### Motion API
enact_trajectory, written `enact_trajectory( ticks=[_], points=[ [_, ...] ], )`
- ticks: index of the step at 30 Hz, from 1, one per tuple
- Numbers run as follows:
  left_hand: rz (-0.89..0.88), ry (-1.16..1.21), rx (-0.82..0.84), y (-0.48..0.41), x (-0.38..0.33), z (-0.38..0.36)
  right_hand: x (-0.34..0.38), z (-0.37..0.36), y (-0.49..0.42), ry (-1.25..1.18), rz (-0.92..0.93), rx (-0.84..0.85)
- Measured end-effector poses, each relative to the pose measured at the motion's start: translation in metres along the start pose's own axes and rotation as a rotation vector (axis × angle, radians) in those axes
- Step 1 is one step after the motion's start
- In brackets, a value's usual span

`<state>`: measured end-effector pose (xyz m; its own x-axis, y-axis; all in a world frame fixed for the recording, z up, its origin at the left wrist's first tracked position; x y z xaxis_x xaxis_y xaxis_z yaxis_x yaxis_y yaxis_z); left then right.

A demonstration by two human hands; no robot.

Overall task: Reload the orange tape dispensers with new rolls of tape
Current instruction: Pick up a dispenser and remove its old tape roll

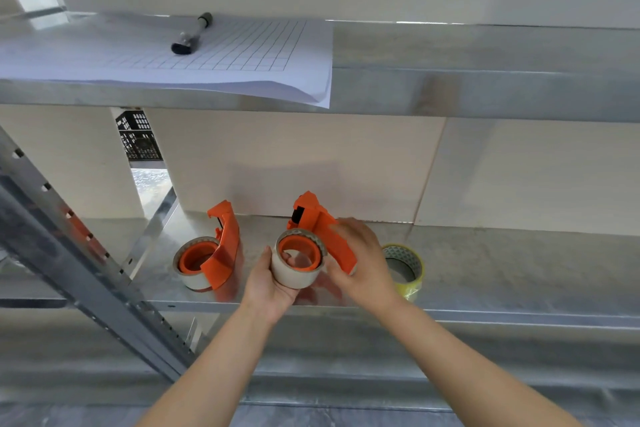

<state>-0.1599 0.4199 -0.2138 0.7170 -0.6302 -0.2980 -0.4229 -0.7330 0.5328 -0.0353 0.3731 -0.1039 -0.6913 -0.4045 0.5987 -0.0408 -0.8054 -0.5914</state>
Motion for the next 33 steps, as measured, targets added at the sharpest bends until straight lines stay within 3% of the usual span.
enact_trajectory(
  ticks=[3, 6, 15, 29, 33],
  points=[
    [-0.002, 0.041, -0.029, -0.001, 0.006, 0.0, 0.014, -0.013, 0.004, 0.102, 0.075, 0.147],
    [-0.007, 0.008, -0.03, -0.006, 0.01, -0.001, 0.013, -0.017, 0.01, 0.174, 0.066, 0.177],
    [0.021, -0.092, -0.042, -0.006, 0.023, -0.006, 0.006, -0.01, 0.01, 0.039, 0.019, 0.253],
    [0.101, -0.094, 0.053, -0.025, 0.082, -0.07, -0.024, 0.064, 0.005, 0.112, -0.024, 0.096],
    [0.066, -0.026, 0.007, -0.033, 0.099, -0.086, -0.05, 0.115, 0.0, 0.09, -0.128, -0.055]
  ],
)
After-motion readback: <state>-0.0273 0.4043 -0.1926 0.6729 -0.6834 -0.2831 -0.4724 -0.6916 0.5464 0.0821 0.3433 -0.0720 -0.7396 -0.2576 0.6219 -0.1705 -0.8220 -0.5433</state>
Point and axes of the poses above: each hand's wrist, its own y-axis away from the middle knuckle, its own z-axis out of the back of the hand, x = y × z, the point moved 8 cm from there along -y, towards the middle knuckle, and after that the axes turned 1 degree about -x, right-handed, at the moved point
